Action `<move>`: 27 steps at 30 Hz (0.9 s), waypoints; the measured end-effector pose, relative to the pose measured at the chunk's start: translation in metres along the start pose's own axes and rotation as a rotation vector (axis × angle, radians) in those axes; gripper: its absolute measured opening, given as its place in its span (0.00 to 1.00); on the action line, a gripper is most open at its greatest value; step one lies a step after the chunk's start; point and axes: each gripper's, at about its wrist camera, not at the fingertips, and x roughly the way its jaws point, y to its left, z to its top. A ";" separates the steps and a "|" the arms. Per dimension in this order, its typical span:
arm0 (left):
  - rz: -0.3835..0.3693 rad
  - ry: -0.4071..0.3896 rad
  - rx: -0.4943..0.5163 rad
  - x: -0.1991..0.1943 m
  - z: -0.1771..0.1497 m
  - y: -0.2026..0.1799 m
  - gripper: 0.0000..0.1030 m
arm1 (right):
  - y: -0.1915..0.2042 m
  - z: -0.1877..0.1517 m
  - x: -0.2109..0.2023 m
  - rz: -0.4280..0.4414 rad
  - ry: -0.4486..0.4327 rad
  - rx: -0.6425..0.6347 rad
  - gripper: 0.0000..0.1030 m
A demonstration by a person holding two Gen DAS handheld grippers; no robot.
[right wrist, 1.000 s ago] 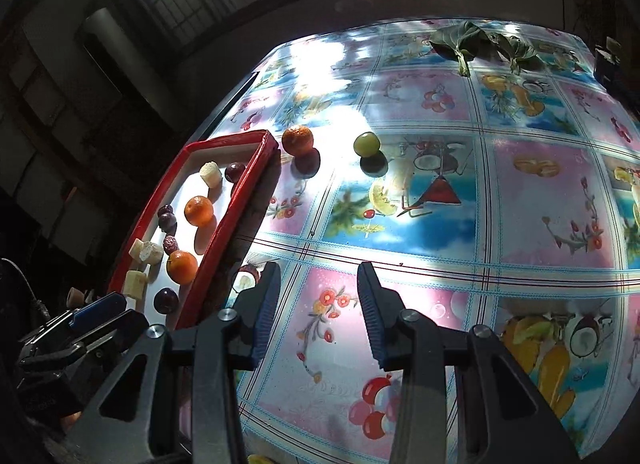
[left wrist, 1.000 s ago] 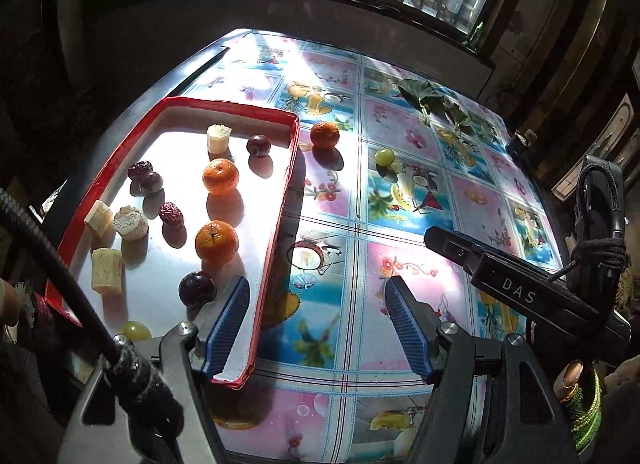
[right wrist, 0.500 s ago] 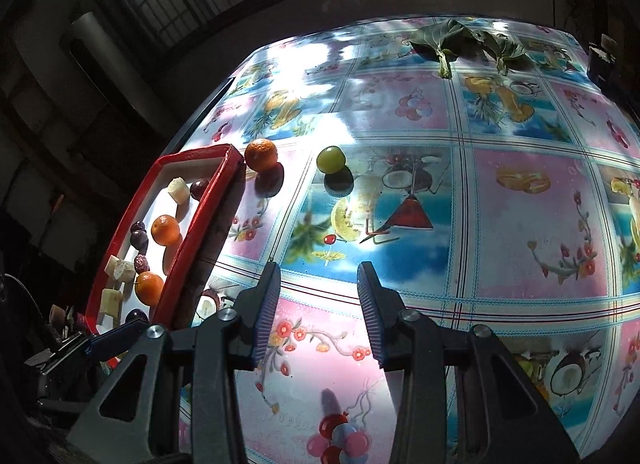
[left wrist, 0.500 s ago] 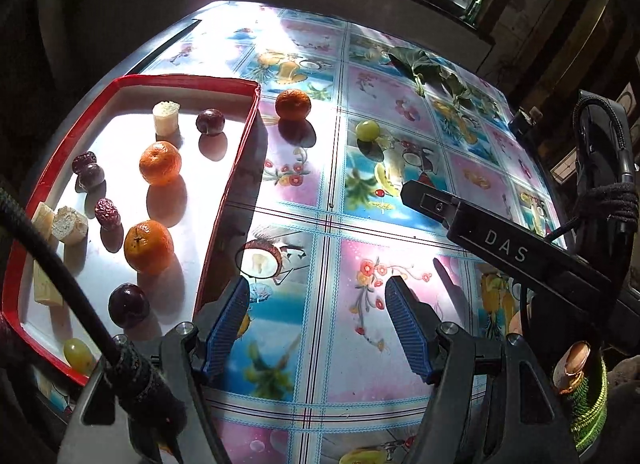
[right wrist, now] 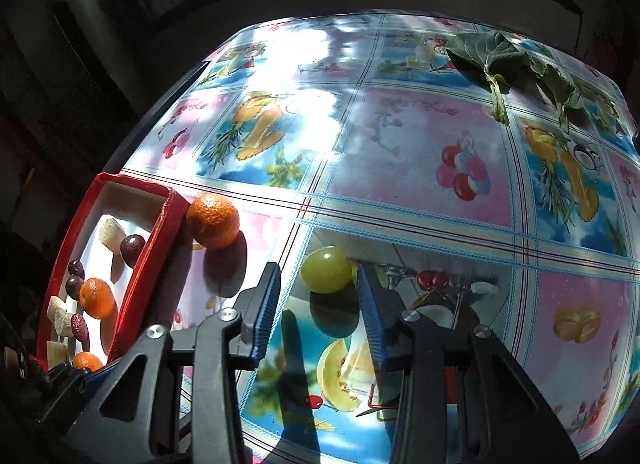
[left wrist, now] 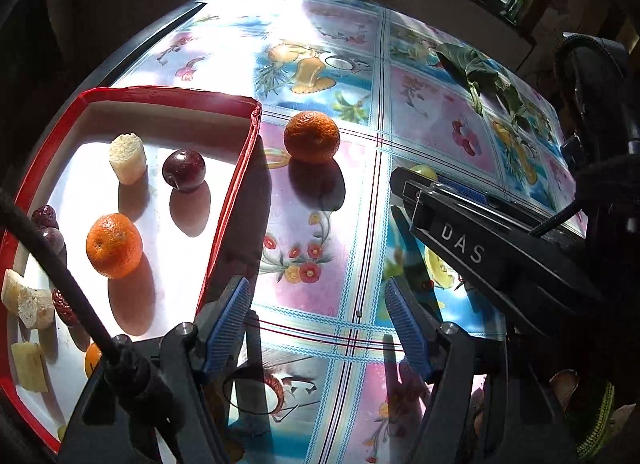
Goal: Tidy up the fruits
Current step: 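Grasp a mandarin with the left tool while the right tool grasps a green grape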
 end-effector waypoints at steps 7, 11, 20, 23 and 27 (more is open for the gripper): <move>0.042 0.017 -0.020 0.028 0.038 -0.008 0.68 | -0.046 -0.011 -0.035 0.031 -0.063 0.112 0.26; 0.084 0.008 -0.017 0.039 0.057 -0.015 0.68 | -0.069 -0.028 -0.065 0.051 -0.092 0.167 0.26; 0.139 -0.016 -0.001 0.052 0.072 -0.021 0.72 | -0.079 -0.062 -0.105 0.105 -0.128 0.206 0.26; 0.136 -0.029 0.009 0.052 0.073 -0.023 0.66 | -0.073 -0.070 -0.110 0.117 -0.131 0.202 0.26; 0.120 -0.027 0.029 0.049 0.076 -0.027 0.34 | -0.069 -0.079 -0.117 0.121 -0.131 0.201 0.26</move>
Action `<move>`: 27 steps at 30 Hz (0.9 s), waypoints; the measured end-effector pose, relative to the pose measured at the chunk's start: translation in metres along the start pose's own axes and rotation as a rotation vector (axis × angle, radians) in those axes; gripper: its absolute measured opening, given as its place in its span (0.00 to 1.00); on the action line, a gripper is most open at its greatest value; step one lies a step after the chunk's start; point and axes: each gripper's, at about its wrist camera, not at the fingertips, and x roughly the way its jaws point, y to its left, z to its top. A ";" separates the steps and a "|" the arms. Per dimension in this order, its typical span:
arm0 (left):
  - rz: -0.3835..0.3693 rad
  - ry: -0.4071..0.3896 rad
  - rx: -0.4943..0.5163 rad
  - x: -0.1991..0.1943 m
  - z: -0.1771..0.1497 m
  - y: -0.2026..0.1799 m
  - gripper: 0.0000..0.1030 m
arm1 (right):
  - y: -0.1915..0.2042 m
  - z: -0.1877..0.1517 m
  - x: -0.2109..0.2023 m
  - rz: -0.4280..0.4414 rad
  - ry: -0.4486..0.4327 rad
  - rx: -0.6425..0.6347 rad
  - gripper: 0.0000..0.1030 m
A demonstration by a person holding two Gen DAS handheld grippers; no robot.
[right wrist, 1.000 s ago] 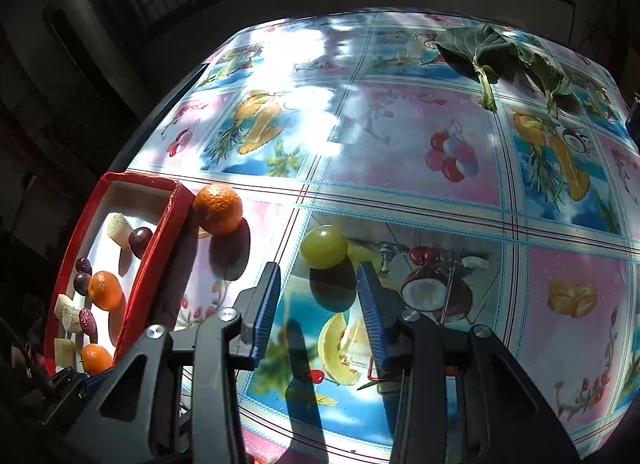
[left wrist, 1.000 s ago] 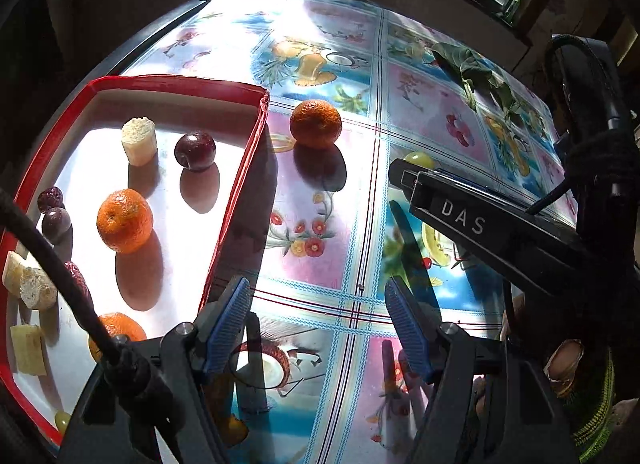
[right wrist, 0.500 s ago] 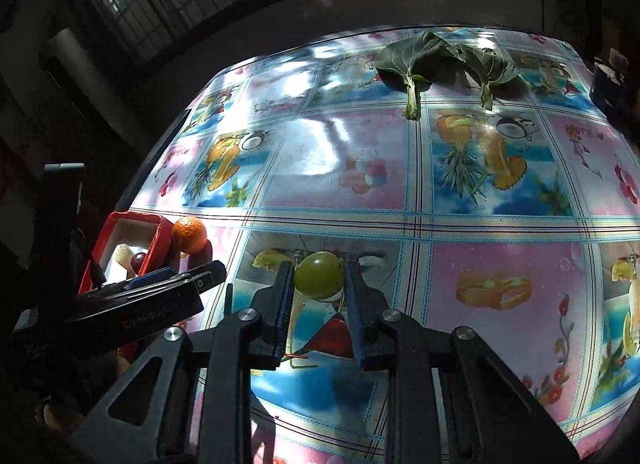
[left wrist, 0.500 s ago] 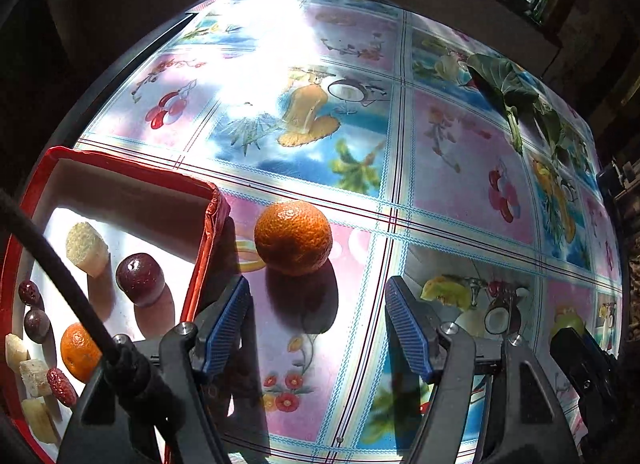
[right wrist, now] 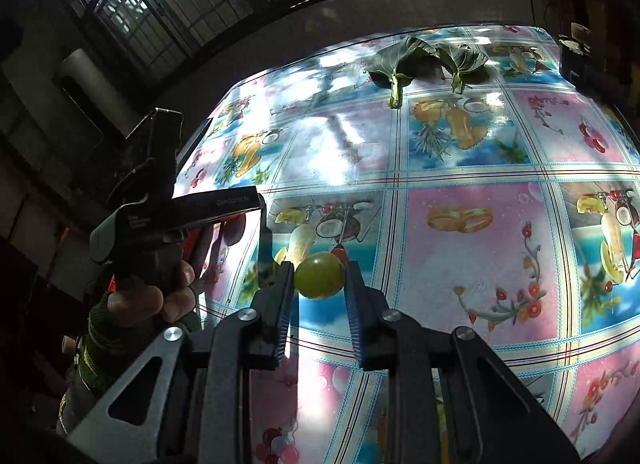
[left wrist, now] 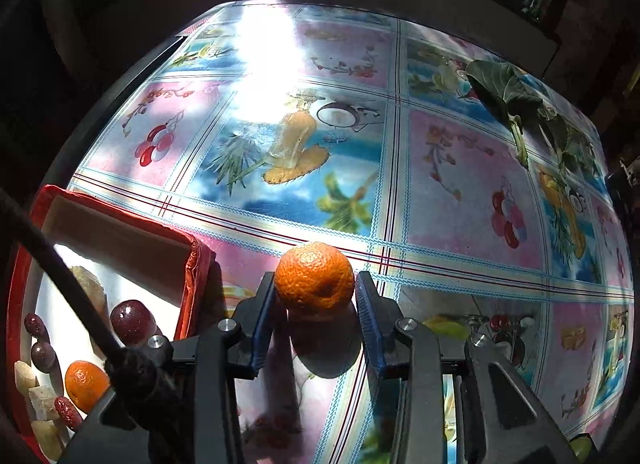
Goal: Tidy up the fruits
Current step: 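Grasp a mandarin with the left tool while the right tool grasps a green grape, then carry the mandarin and green grape over the red tray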
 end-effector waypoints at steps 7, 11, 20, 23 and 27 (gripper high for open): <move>-0.039 0.019 0.023 -0.016 -0.024 0.001 0.34 | -0.003 -0.018 -0.021 0.002 -0.008 0.028 0.26; -0.064 0.003 0.052 -0.040 -0.052 -0.001 0.34 | -0.006 -0.027 -0.036 -0.012 -0.025 0.037 0.26; -0.086 -0.066 0.131 -0.102 -0.113 -0.020 0.34 | -0.004 -0.049 -0.051 -0.024 -0.037 0.048 0.26; -0.083 -0.084 0.133 -0.116 -0.127 -0.016 0.34 | 0.000 -0.054 -0.057 -0.025 -0.046 0.043 0.26; -0.033 -0.125 0.139 -0.132 -0.142 -0.008 0.34 | 0.008 -0.062 -0.059 -0.023 -0.044 0.027 0.26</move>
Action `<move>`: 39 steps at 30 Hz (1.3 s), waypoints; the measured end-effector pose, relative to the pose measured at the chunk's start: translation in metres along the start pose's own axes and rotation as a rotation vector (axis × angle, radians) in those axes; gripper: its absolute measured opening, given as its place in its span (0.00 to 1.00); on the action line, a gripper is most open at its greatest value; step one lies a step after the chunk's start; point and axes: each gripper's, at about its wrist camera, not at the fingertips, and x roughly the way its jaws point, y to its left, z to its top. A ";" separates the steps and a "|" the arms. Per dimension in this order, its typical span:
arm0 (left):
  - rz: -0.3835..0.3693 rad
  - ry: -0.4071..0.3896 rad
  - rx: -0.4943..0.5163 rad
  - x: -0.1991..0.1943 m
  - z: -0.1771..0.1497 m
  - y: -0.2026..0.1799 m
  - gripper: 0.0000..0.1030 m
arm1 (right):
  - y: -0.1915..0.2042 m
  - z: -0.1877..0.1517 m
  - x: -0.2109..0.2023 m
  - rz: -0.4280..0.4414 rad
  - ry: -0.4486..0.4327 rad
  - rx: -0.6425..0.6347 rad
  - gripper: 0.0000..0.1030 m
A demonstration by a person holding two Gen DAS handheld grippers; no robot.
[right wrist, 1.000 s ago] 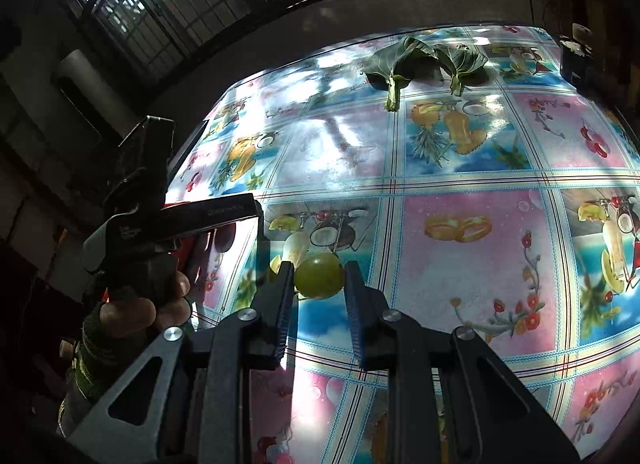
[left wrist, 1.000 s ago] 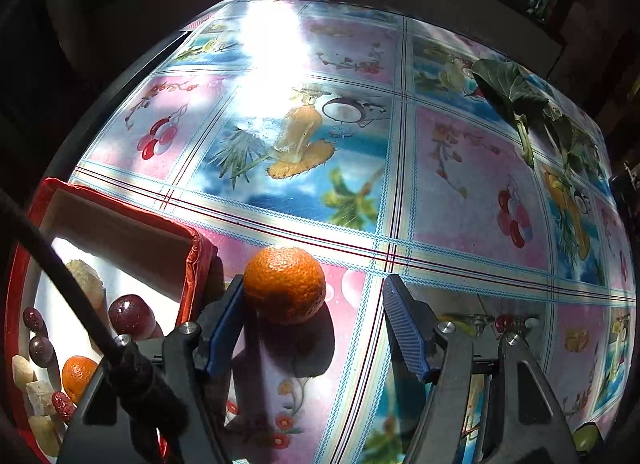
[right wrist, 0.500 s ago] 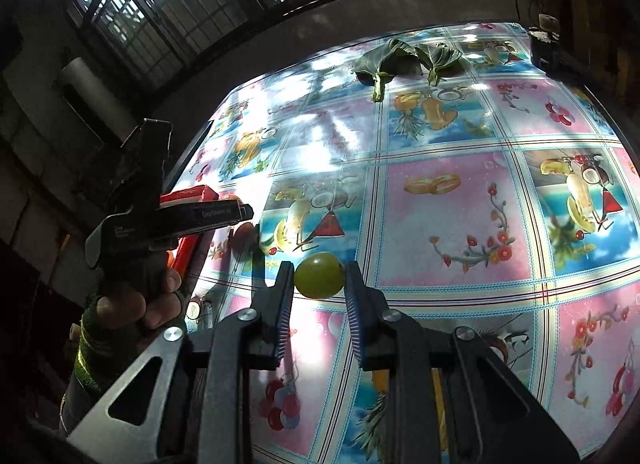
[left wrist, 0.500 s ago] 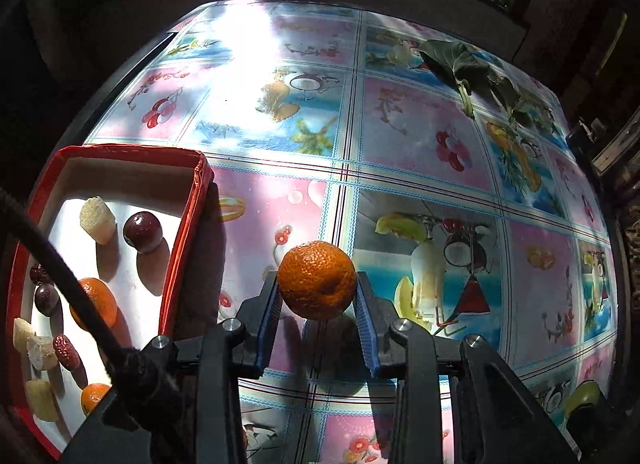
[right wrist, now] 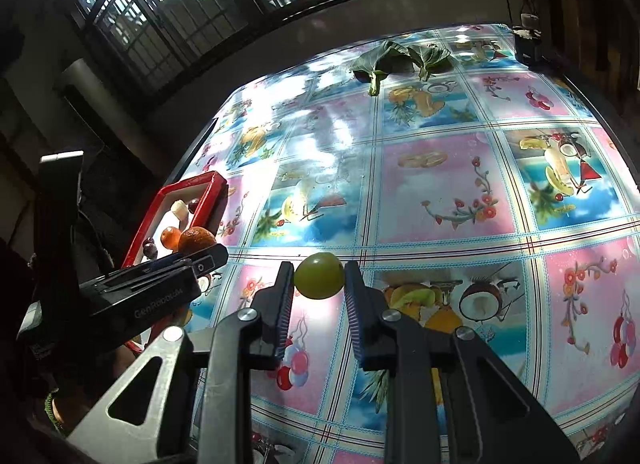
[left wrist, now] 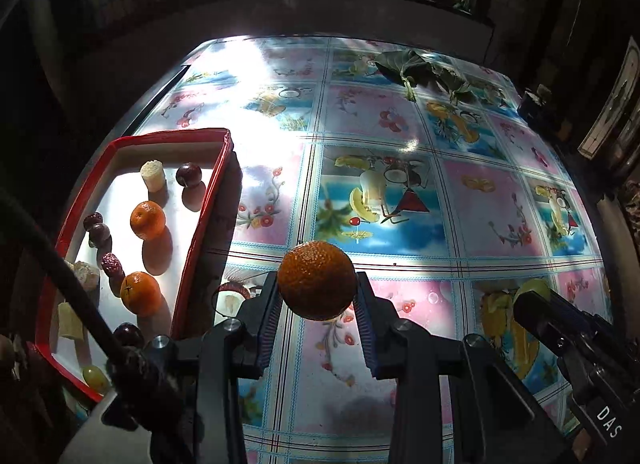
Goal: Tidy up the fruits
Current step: 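Carry the mandarin and green grape over the red tray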
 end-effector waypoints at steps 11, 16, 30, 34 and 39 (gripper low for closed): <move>0.126 -0.064 -0.024 -0.021 -0.027 0.028 0.34 | 0.031 -0.021 0.011 -0.021 0.032 -0.078 0.26; 0.129 -0.070 -0.038 -0.023 -0.033 0.038 0.34 | 0.044 -0.025 0.013 -0.046 0.033 -0.113 0.26; 0.118 -0.053 -0.071 -0.022 -0.044 0.056 0.34 | 0.064 -0.031 0.017 -0.229 0.001 -0.222 0.26; 0.120 -0.050 -0.069 -0.021 -0.044 0.055 0.34 | 0.062 -0.031 0.017 -0.289 -0.013 -0.241 0.26; 0.120 -0.044 -0.059 -0.018 -0.043 0.051 0.34 | 0.056 -0.029 0.015 -0.334 -0.030 -0.241 0.26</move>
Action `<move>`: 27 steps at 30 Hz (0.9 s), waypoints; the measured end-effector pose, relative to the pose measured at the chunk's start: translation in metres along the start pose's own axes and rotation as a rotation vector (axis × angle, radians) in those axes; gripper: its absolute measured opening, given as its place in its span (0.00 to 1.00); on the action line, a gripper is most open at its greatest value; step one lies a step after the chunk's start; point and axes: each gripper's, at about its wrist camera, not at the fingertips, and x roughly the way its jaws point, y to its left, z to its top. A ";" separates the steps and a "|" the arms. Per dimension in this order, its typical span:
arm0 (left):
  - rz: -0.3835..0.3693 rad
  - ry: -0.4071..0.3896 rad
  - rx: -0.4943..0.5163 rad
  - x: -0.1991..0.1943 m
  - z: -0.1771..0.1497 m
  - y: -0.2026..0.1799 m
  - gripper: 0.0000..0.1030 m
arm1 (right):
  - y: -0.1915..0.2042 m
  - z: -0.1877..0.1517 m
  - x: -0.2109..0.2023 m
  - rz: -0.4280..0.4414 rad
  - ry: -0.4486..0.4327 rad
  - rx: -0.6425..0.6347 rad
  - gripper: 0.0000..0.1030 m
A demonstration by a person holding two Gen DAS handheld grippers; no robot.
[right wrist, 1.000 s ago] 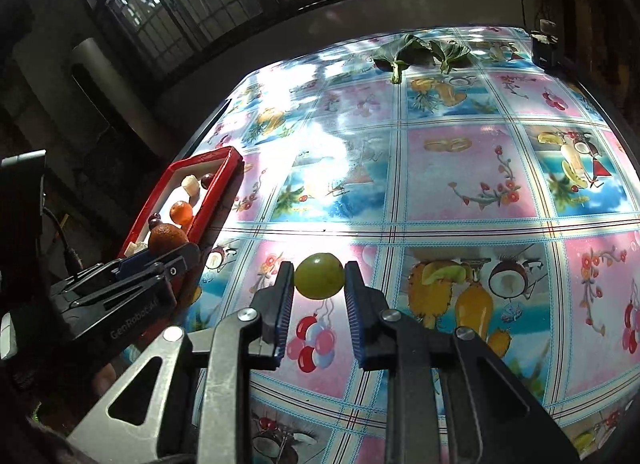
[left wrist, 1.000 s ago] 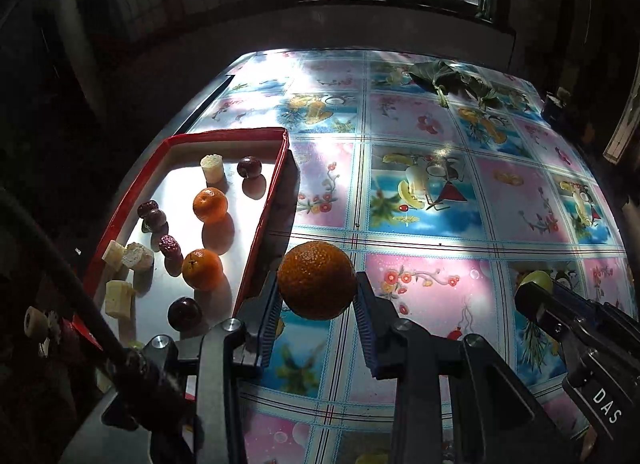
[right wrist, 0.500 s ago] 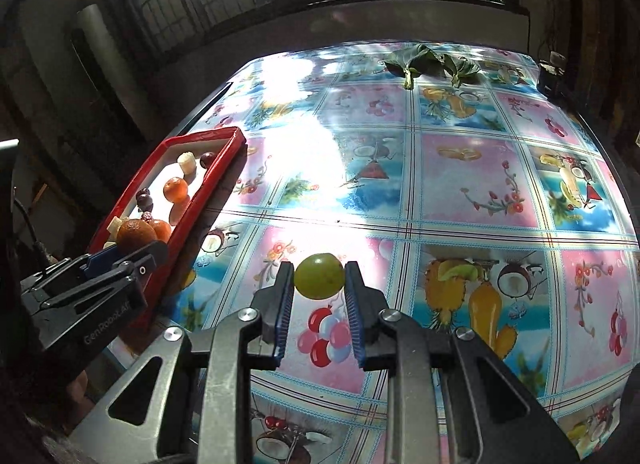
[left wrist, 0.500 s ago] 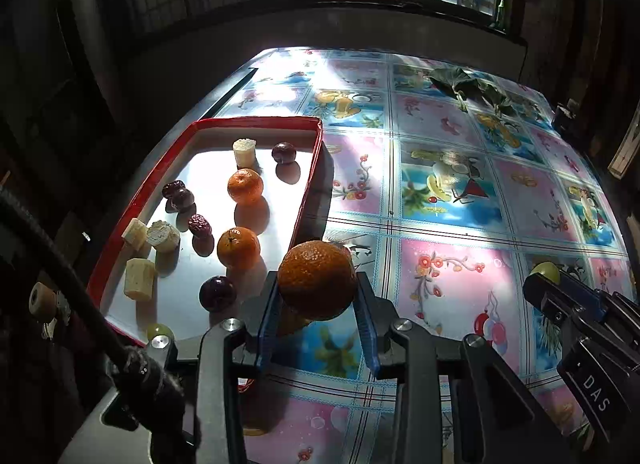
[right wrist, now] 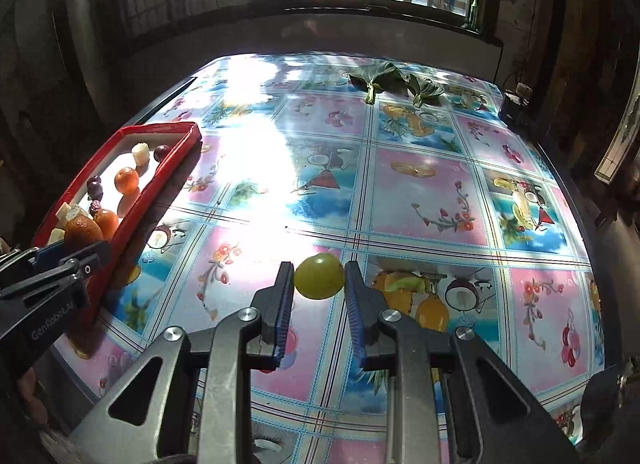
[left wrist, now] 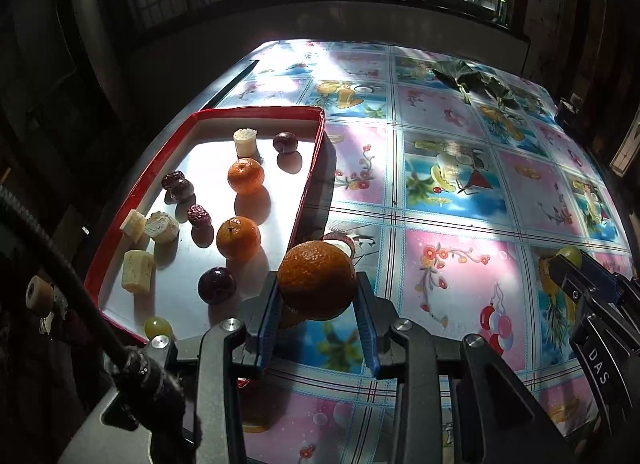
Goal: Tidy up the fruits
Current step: 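Carry the mandarin and green grape over the red tray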
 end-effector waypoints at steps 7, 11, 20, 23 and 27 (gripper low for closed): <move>0.002 0.006 0.014 0.001 0.000 -0.006 0.34 | -0.004 0.000 0.000 -0.006 -0.004 0.006 0.26; 0.002 0.006 0.019 0.001 0.000 -0.007 0.34 | -0.004 0.000 0.000 -0.007 -0.008 0.005 0.26; 0.005 0.006 0.015 0.000 0.000 -0.006 0.34 | 0.001 0.001 -0.001 0.004 -0.013 -0.003 0.26; 0.019 -0.002 0.010 -0.001 -0.001 -0.001 0.34 | 0.004 0.001 0.000 0.013 -0.009 -0.008 0.26; 0.038 -0.013 -0.010 -0.002 -0.001 0.012 0.34 | 0.010 0.001 0.001 0.039 -0.006 -0.015 0.26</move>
